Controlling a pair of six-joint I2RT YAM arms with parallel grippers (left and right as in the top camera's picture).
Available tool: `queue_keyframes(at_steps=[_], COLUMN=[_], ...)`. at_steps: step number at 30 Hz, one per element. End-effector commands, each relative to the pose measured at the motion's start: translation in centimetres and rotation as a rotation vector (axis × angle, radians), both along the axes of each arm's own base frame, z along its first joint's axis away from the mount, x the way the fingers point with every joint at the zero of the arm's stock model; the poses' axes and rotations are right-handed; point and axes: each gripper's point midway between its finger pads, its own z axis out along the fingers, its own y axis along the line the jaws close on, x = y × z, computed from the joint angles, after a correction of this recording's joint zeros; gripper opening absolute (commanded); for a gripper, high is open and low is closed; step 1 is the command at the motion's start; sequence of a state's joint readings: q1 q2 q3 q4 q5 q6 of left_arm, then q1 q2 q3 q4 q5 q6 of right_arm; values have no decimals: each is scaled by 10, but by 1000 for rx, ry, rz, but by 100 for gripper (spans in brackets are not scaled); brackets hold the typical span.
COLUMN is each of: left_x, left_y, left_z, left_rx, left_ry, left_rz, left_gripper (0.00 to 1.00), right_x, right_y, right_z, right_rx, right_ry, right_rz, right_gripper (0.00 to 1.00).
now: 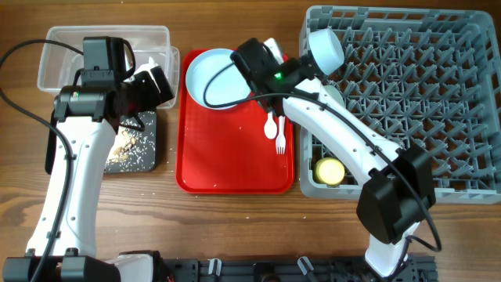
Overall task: Sort waste into correct bins and load items into the dishwasher rack
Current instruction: 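Reach the right gripper to the light-blue plate and grasp its edge, then carry the light-blue plate and stand it upright in the dish rack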
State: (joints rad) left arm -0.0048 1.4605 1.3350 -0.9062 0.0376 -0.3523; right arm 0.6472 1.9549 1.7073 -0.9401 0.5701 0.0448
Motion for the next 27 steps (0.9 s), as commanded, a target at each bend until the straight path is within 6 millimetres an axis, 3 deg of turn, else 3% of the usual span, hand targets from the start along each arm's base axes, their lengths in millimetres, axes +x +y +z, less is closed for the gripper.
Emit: queue_keyframes(at_steps=[1,3,5,7,11,13,17,25,27], left_x=[2,2,2,2,2,2,2,2,2], left_y=[1,1,1,1,1,1,1,1,1], left_z=[4,4,4,4,4,4,4,4,4], left_rx=[15,15,15,15,15,15,15,15,15], left_ry=[-11,-11,-11,-11,-11,-11,-11,-11,-11], left_rz=[-4,-4,-4,-4,-4,-4,-4,-4,-4], left_gripper=[100,100,100,100,100,100,100,100,100], right_x=[-5,-7,7,23,40,45,46,34,31], right_y=[86,109,115,103,77,73,77,88,89], right_z=[2,6,8,1,-30,-42,-62,-116,-127], right_rx=[406,520,596,689,860,899,903,826,820], right_ry=[102,119,76,65,116,126,144,226,241], right_rz=[214,281,267,104,-301,-407,-450,-460,-486], right_gripper=[100,100,100,96,83,83,80,44,40])
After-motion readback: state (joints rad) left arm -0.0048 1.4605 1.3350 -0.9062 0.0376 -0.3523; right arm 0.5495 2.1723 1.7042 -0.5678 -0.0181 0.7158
